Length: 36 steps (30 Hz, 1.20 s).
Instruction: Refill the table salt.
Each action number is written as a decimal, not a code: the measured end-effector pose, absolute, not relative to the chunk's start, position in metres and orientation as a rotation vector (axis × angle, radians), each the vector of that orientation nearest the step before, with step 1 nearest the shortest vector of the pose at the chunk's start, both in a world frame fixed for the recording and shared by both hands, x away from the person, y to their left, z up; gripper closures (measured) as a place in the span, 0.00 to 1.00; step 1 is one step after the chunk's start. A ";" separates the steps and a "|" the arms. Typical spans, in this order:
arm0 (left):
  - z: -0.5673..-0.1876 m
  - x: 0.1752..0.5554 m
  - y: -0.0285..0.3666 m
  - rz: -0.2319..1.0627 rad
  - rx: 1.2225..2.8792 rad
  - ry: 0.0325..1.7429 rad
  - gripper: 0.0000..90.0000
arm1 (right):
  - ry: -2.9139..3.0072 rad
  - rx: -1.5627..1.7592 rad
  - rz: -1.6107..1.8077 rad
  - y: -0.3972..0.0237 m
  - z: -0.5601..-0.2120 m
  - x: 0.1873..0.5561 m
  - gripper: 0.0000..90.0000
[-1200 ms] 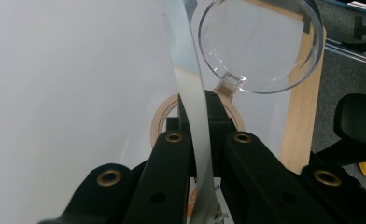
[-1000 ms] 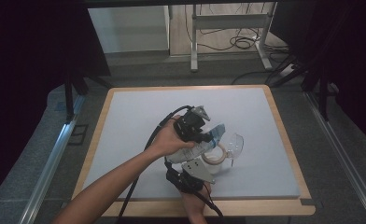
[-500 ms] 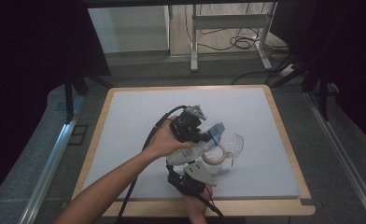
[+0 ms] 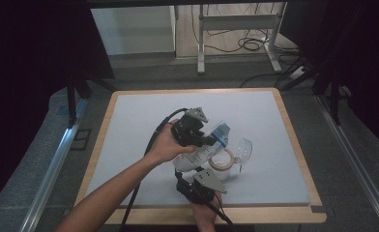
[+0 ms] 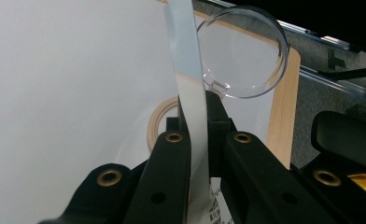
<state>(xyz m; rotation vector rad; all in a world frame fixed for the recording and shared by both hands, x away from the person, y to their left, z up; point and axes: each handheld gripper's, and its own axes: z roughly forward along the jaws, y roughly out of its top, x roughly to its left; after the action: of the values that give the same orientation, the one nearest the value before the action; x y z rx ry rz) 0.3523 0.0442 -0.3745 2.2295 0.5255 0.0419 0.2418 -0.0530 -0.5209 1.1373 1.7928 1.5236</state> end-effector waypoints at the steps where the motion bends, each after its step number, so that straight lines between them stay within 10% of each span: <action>1: -0.374 0.352 0.044 0.042 2.230 0.525 1.00 | 1.793 1.137 1.524 -0.053 -0.521 0.242 0.40; 36: -0.369 0.355 0.099 0.088 2.067 0.610 1.00 | 1.834 1.122 1.516 -0.057 -0.520 0.243 0.40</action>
<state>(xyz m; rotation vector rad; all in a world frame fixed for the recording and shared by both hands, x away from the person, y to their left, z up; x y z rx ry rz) 0.3552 0.0991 -0.3692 2.0666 0.6103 0.0881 0.2434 -0.0572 -0.5204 1.1217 1.8336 1.5157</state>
